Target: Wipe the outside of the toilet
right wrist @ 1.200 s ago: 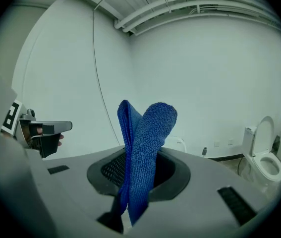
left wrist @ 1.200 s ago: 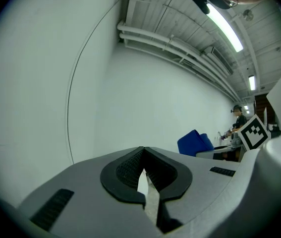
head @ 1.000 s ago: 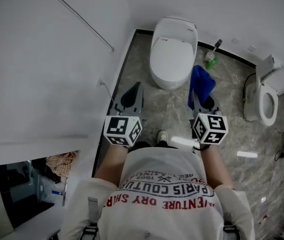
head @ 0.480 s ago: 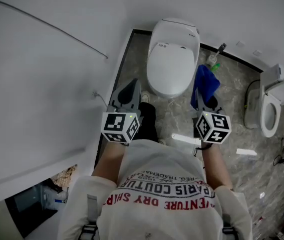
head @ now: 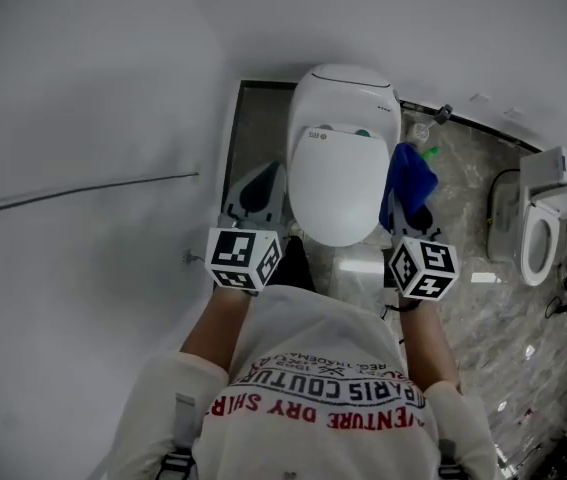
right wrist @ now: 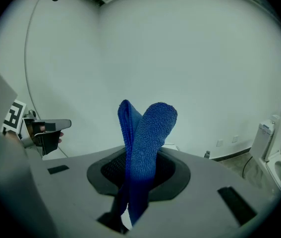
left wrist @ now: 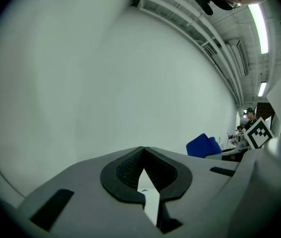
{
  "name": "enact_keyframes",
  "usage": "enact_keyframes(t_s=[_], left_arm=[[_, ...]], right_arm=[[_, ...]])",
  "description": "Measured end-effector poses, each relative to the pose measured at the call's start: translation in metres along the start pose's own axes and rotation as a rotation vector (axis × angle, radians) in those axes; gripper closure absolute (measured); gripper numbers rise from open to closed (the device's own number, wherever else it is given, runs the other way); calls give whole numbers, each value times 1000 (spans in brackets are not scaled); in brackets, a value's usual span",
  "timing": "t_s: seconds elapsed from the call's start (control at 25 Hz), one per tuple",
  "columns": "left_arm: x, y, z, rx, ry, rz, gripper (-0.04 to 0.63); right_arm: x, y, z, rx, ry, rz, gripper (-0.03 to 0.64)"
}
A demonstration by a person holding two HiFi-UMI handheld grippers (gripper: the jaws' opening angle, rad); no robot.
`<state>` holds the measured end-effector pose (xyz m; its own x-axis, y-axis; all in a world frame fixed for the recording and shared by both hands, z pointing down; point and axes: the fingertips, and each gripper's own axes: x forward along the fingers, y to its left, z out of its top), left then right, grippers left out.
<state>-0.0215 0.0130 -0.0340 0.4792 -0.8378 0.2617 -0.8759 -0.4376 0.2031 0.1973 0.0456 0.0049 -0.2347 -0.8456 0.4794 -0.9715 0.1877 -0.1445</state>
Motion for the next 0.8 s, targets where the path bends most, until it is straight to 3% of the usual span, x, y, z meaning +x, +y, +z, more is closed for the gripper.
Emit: enact_keyframes(t_s=[0.4,0.8], left_arm=[[139,99,-9,-12,91,-77,589],[222,149,-73,-72,116,-39,589]], right_arm=[[167,17,32,9,74,-3,540],[303,13,18,-20,87,164,540]])
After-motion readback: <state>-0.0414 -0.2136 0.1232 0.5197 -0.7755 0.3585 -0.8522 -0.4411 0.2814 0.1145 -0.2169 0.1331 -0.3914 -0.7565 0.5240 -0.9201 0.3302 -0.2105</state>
